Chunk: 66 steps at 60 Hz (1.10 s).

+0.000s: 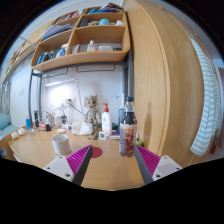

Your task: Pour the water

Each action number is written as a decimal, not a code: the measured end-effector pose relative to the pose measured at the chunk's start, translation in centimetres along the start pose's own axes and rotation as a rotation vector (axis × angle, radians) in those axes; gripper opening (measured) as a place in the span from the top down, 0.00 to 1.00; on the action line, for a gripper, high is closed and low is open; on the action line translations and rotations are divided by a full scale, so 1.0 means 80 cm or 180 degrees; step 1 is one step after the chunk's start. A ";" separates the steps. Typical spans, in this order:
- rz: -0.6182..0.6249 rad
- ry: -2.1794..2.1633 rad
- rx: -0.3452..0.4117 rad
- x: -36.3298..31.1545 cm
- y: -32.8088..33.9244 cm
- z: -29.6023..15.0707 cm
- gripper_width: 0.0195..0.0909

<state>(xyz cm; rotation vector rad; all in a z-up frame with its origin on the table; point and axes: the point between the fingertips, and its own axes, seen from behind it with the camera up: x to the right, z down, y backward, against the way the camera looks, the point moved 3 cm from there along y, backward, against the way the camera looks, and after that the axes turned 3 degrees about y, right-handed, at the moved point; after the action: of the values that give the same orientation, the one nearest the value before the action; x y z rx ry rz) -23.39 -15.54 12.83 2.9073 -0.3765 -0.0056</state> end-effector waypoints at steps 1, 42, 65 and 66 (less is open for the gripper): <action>0.0022 0.0001 -0.0005 0.004 -0.002 0.001 0.06; 0.0102 0.0177 0.0127 0.075 -0.213 -0.015 0.33; 0.0121 0.0488 0.0021 0.065 -0.219 -0.018 0.73; 0.0106 0.0522 0.0020 0.064 -0.217 -0.016 0.73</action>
<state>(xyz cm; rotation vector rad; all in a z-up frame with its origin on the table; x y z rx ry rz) -14.00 -0.18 10.60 2.8807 -0.3965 0.2379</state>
